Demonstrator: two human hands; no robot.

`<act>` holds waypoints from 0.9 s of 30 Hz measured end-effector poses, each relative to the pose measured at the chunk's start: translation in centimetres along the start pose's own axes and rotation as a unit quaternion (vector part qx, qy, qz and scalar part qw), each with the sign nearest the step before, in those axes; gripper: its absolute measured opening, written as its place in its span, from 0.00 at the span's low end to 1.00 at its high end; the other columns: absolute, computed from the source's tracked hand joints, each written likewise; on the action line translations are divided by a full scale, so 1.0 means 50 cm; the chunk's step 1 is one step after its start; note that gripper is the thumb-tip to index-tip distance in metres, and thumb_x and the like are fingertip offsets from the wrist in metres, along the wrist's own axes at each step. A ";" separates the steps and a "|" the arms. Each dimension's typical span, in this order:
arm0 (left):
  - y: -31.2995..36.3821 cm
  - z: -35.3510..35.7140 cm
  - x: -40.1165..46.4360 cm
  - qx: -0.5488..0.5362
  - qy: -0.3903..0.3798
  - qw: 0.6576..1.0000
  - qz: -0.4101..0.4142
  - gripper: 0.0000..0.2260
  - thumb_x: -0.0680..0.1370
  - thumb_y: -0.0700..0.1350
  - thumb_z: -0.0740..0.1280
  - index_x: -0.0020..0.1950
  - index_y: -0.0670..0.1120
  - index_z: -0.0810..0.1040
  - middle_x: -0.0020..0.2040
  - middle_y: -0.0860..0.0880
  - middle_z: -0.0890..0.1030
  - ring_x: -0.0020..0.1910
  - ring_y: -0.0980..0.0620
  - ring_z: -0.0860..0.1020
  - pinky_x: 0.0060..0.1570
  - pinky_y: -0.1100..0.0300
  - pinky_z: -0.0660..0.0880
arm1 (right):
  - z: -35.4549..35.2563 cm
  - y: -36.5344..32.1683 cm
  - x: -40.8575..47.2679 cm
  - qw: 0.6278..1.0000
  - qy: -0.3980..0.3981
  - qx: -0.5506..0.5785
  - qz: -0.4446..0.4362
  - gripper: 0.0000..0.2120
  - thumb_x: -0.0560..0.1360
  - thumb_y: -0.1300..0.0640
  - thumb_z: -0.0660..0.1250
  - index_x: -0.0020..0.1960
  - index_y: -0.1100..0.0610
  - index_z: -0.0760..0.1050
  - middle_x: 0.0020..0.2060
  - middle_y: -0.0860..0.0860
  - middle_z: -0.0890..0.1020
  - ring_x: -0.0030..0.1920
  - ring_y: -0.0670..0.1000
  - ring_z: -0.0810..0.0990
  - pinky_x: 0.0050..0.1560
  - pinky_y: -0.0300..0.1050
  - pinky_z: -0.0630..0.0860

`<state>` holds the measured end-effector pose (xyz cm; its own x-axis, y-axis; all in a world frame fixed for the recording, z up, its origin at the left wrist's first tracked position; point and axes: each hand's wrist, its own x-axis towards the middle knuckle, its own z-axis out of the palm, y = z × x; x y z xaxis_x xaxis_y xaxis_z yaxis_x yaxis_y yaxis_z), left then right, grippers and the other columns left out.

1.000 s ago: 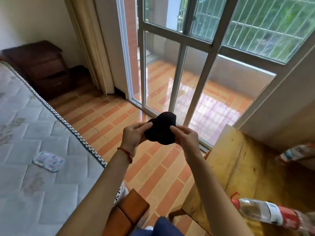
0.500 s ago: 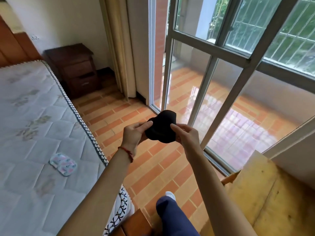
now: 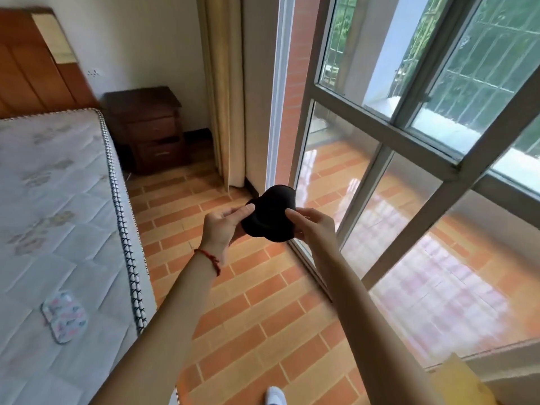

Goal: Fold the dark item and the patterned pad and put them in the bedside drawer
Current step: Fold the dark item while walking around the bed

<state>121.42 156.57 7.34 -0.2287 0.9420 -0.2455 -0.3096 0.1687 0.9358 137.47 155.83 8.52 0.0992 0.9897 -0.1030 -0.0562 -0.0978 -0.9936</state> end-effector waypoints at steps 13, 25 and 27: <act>0.004 0.094 0.141 -0.020 0.074 0.997 0.007 0.04 0.71 0.38 0.70 0.45 0.41 0.81 0.36 0.49 0.82 0.32 0.57 0.82 0.31 0.66 0.76 | -0.026 -0.003 0.225 0.997 -0.074 -0.011 0.016 0.02 0.70 0.59 0.72 0.39 0.57 0.80 0.35 0.56 0.80 0.37 0.52 0.80 0.41 0.49 0.77; 0.027 -0.008 0.278 -0.015 0.132 0.991 0.004 0.01 0.72 0.39 0.70 0.42 0.44 0.80 0.37 0.50 0.82 0.32 0.59 0.81 0.31 0.66 0.77 | 0.127 0.028 0.357 0.988 -0.151 -0.018 0.020 0.07 0.72 0.61 0.70 0.36 0.54 0.79 0.27 0.46 0.80 0.29 0.43 0.79 0.32 0.36 0.75; 0.033 -0.035 0.314 -0.014 0.135 0.991 0.002 0.01 0.72 0.40 0.70 0.43 0.43 0.80 0.39 0.48 0.82 0.36 0.56 0.81 0.35 0.65 0.78 | 0.164 0.032 0.386 0.987 -0.158 -0.019 0.015 0.06 0.73 0.61 0.69 0.37 0.55 0.79 0.25 0.44 0.80 0.28 0.41 0.78 0.30 0.35 0.74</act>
<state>115.69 171.14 4.57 -0.4672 0.8305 -0.3032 -0.3333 0.1522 0.9305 131.13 175.61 5.34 -0.2176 0.9688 -0.1189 -0.0173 -0.1256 -0.9919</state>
